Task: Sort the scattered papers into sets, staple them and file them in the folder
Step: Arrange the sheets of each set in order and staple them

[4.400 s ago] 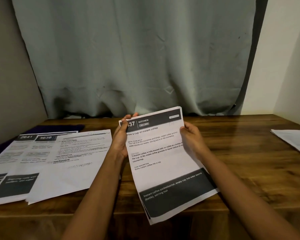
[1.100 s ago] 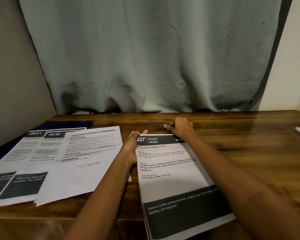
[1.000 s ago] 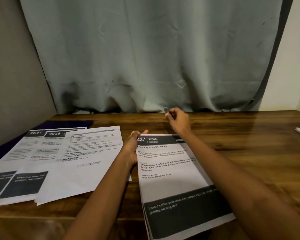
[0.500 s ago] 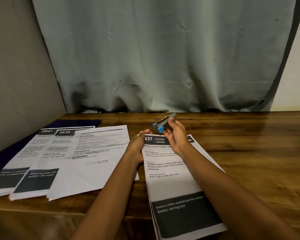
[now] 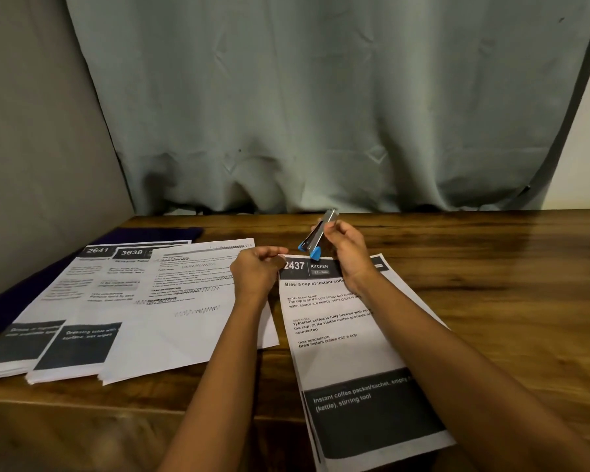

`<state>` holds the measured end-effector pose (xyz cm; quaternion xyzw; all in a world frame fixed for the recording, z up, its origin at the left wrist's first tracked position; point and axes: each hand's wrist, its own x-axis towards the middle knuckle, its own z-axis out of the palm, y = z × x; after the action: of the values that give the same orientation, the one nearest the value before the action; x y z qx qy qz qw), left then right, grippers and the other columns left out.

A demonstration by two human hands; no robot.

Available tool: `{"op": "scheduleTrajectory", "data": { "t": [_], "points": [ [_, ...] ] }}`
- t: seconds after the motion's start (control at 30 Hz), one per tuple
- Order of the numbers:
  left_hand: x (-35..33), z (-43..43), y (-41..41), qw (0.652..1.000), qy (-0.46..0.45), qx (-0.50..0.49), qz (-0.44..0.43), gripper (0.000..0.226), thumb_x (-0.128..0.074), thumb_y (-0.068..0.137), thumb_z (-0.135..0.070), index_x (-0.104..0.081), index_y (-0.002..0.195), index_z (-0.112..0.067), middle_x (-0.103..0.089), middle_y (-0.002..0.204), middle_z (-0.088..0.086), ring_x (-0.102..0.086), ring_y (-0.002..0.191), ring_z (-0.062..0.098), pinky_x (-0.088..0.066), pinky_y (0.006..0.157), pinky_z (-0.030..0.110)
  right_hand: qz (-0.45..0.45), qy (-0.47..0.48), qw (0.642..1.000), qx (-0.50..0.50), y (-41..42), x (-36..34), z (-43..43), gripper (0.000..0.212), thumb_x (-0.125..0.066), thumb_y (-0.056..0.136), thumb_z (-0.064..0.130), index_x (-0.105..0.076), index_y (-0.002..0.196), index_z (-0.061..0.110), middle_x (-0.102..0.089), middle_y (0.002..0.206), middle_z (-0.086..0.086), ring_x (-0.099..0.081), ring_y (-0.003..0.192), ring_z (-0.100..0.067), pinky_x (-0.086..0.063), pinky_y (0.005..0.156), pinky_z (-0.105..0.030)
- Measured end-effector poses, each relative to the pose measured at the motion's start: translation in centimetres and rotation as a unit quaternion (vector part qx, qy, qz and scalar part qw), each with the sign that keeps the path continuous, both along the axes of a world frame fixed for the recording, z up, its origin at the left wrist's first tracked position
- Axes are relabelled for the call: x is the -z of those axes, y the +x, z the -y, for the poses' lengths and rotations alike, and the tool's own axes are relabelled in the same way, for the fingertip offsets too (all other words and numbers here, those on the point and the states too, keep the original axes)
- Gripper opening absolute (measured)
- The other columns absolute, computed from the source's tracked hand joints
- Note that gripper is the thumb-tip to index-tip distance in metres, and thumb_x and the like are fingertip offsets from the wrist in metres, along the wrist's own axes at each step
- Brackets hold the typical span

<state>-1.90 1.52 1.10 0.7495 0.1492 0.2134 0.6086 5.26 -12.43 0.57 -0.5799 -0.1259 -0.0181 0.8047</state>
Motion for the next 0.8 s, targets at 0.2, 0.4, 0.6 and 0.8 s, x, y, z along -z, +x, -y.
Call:
{"op": "scheduleTrajectory", "data": {
  "t": [0.2, 0.4, 0.6, 0.8],
  "points": [
    [-0.3, 0.0, -0.5, 0.999, 0.054, 0.0, 0.007, 0.013, -0.067, 0.088, -0.014, -0.074, 0.098, -0.02, -0.071, 0.098, 0.001, -0.067, 0.086, 0.012, -0.055, 0.064, 0.021, 0.049, -0.073, 0.996, -0.028, -0.7, -0.3, -0.6, 0.015, -0.055, 0.095, 0.019, -0.063, 0.106, 0.013, -0.069, 0.11, -0.008, -0.064, 0.108, -0.027, -0.047, 0.099, -0.048],
    [-0.7, 0.0, -0.8, 0.998, 0.067, 0.004, 0.015, 0.014, -0.07, 0.085, -0.012, -0.074, 0.097, -0.019, -0.073, 0.093, 0.001, -0.068, 0.08, 0.01, -0.054, 0.063, 0.019, 0.066, -0.106, 0.991, -0.043, -1.3, -0.6, -1.2, 0.017, -0.054, 0.096, 0.018, -0.062, 0.108, 0.008, -0.069, 0.108, -0.01, -0.065, 0.098, -0.024, -0.052, 0.09, -0.039],
    [-1.0, -0.1, -1.2, 0.997, 0.065, 0.016, 0.034, 0.011, -0.072, 0.083, -0.011, -0.072, 0.088, -0.021, -0.073, 0.081, -0.003, -0.068, 0.072, 0.004, -0.054, 0.063, 0.017, 0.043, -0.105, 0.992, -0.056, -1.8, -1.0, -1.3, 0.023, -0.052, 0.096, 0.02, -0.061, 0.112, 0.006, -0.069, 0.11, -0.013, -0.066, 0.102, -0.03, -0.053, 0.091, -0.045],
    [-1.3, -0.3, -1.3, 0.997, 0.073, 0.032, 0.025, 0.017, -0.076, 0.08, -0.011, -0.071, 0.094, -0.019, -0.073, 0.08, -0.004, -0.069, 0.074, 0.003, -0.052, 0.057, 0.012, 0.023, -0.085, 0.995, -0.053, -1.9, -1.1, -1.1, 0.02, -0.051, 0.097, 0.018, -0.061, 0.108, 0.005, -0.07, 0.107, -0.013, -0.068, 0.099, -0.031, -0.053, 0.09, -0.046]
  ]
}}
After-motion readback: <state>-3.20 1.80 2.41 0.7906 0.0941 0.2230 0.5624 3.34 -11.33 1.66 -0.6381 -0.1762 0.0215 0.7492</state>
